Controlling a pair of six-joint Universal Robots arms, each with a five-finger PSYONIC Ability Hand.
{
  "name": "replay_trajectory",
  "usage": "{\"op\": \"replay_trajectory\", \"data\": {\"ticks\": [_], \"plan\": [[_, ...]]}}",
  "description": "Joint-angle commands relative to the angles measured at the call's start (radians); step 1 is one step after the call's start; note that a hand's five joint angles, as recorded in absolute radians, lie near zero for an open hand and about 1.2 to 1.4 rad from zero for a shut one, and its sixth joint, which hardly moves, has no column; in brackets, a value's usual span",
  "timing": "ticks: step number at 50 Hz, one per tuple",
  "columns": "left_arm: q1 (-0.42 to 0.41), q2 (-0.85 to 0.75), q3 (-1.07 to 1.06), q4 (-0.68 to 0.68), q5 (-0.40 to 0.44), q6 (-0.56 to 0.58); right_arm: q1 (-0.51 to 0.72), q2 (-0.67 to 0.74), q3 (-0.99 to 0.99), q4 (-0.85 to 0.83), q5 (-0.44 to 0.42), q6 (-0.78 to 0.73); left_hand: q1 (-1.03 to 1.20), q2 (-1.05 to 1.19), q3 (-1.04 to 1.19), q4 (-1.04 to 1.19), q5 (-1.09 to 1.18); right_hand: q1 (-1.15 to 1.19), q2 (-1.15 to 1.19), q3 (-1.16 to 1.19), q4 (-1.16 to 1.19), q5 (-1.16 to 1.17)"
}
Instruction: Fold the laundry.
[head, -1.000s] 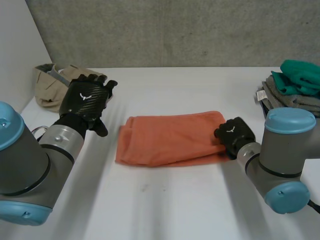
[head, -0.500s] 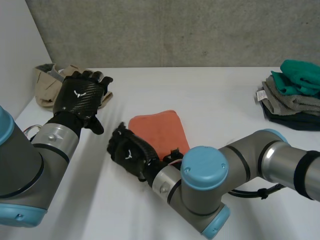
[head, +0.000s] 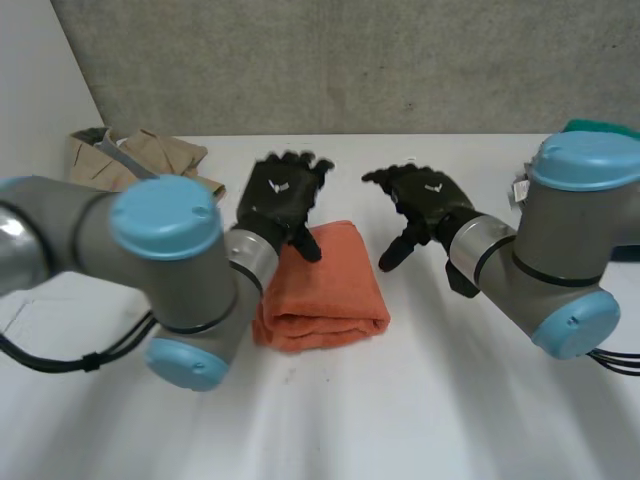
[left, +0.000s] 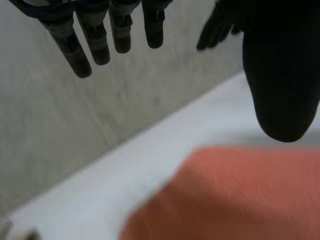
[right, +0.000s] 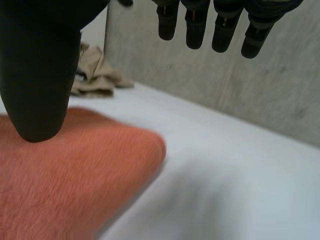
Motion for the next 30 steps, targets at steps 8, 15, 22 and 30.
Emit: {"op": "replay_trajectory", "data": {"ticks": [8,15,22,30], "plan": [[-0.001,-0.121,0.004,-0.21,-0.205,0.029,0.066,0.27,-0.196,0.121,-0.08,-0.055,0.032,0.027,0.019,0.027,0.009,-0.048,-0.031,-0.028,-0.032,-0.047],[-0.001,-0.111,-0.025,-0.214,-0.204,0.181,0.08,0.289,-0.239,0.15,0.021,-0.195,0.029,0.024,0.016,0.024,0.006,-0.005,0.012,0.014,0.01,-0.005],[0.002,-0.04,-0.013,-0.189,-0.148,0.235,0.11,0.151,-0.171,0.139,0.084,-0.344,0.02,0.015,0.007,0.015,-0.002,-0.008,0.009,0.011,0.007,-0.008],[0.05,0.128,-0.006,-0.158,0.086,0.226,0.176,0.009,0.056,-0.066,0.121,-0.367,0.012,0.006,-0.002,0.007,-0.011,-0.011,0.006,0.008,0.004,-0.01]]}}
